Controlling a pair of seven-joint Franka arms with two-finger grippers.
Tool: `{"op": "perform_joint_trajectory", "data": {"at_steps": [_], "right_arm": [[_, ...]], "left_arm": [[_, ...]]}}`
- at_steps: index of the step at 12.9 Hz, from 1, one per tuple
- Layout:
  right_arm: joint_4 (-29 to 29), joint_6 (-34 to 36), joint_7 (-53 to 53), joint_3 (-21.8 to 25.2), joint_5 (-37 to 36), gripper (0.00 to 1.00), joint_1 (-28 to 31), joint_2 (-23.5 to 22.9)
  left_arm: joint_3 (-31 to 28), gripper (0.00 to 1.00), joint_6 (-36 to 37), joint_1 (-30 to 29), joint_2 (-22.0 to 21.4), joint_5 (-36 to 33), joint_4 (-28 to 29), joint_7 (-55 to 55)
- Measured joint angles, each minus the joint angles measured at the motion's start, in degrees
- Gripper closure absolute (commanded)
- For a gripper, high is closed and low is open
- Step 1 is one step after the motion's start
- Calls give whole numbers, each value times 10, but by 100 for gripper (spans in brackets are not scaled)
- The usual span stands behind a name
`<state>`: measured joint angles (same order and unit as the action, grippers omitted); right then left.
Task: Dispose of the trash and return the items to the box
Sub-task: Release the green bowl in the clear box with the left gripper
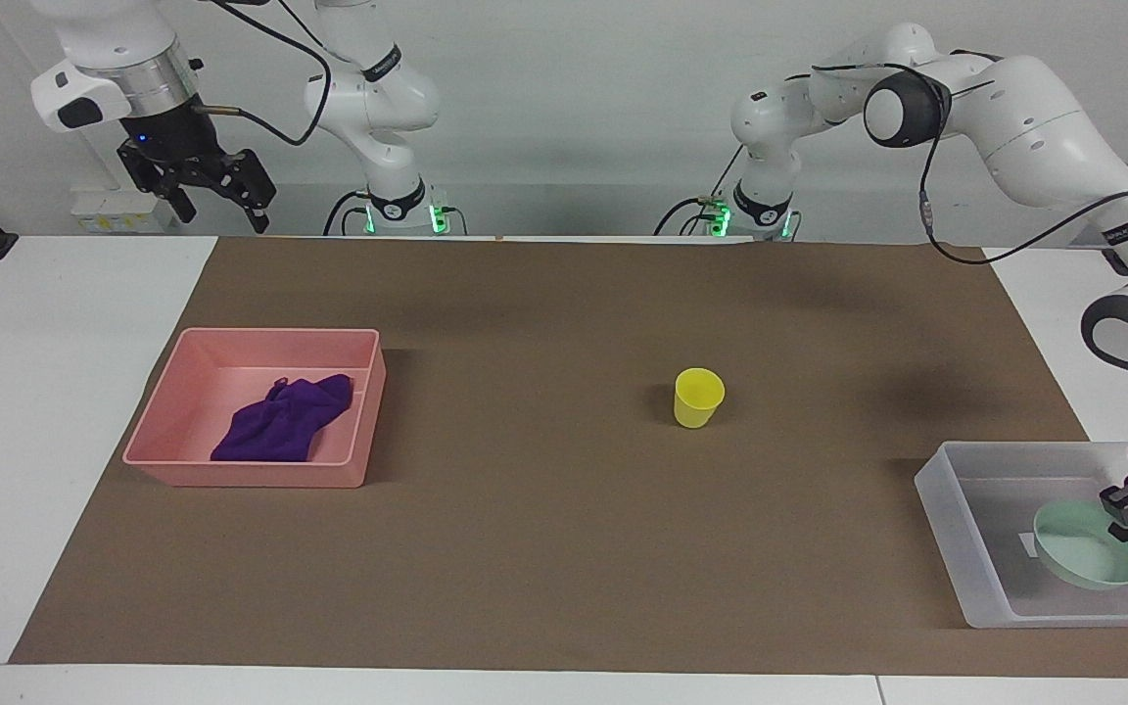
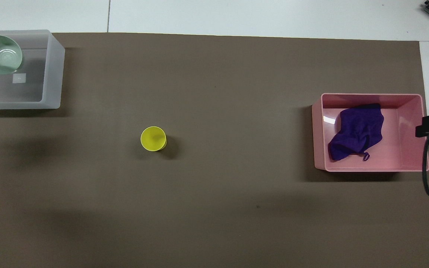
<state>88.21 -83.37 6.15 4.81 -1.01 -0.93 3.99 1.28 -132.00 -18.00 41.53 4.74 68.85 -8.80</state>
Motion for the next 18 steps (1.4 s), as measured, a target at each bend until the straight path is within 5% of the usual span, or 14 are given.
{"op": "perform_joint_trajectory", "data": {"at_steps": [12, 13, 14, 15, 18], "right_arm": [[16, -8, -47, -4, -1, 0, -3, 3], [17, -9, -47, -4, -1, 0, -3, 3], [17, -9, -47, -4, -1, 0, -3, 4], [17, -9, -47, -4, -1, 0, -3, 4], [17, -9, -47, -4, -1, 0, -3, 4]], "left_arm": [[-6, 100, -42, 0, 44, -1, -3, 0], [-6, 88, -40, 2, 44, -1, -2, 0], [-6, 24, -34, 3, 44, -1, -2, -1], [-6, 0, -29, 3, 44, -2, -2, -2], [-6, 0, -14, 5, 40, -5, -3, -21]]}}
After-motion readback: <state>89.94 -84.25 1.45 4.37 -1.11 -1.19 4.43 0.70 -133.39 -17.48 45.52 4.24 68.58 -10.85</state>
